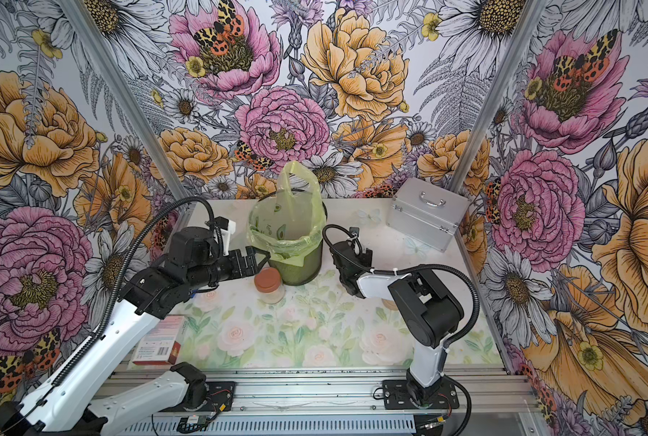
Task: Empty moldy rice from jars
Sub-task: Place the jar at the center of the board.
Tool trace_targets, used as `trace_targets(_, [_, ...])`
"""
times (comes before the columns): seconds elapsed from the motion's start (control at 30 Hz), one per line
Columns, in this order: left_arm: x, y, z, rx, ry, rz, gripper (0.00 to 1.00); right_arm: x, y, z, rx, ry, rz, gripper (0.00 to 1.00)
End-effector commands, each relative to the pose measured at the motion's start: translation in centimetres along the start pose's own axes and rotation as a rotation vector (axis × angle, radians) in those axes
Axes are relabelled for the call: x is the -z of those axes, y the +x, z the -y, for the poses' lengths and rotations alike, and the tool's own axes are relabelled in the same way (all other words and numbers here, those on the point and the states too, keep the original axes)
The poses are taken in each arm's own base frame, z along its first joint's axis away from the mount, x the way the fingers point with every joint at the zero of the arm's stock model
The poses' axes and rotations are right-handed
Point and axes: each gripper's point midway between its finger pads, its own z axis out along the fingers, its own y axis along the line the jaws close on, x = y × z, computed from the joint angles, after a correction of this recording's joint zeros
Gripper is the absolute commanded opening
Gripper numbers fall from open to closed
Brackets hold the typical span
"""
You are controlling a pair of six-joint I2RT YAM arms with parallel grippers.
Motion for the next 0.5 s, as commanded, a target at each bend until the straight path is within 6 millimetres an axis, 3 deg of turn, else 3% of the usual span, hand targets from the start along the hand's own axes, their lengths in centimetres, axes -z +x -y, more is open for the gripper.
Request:
trace_targets(0.0, [0.4,0.8,0.3,-0.001,0.028,-0.016,0.99,0.0,0.1,0.6,-0.073,0.043,0.052,0.20])
trace_targets(0.03, [0.5,0.9,0.3,-0.002,0.028,-0.015,0.99,0.1,0.5,0.6,-0.077,0.044,0.049,0.21])
trace_targets(0.23, [0.6,1.3,0.0,0.005,0.025,-0.017,0.99,0.7,2.1,0.4,-0.068,0.039,0.035,0.52])
trace_targets(0.47, [0.6,1.7,-0.1,0.014,0.026,-0.023,0.99,2.5,1.6,-0.3,-0.041,0.020,0.049,0.87])
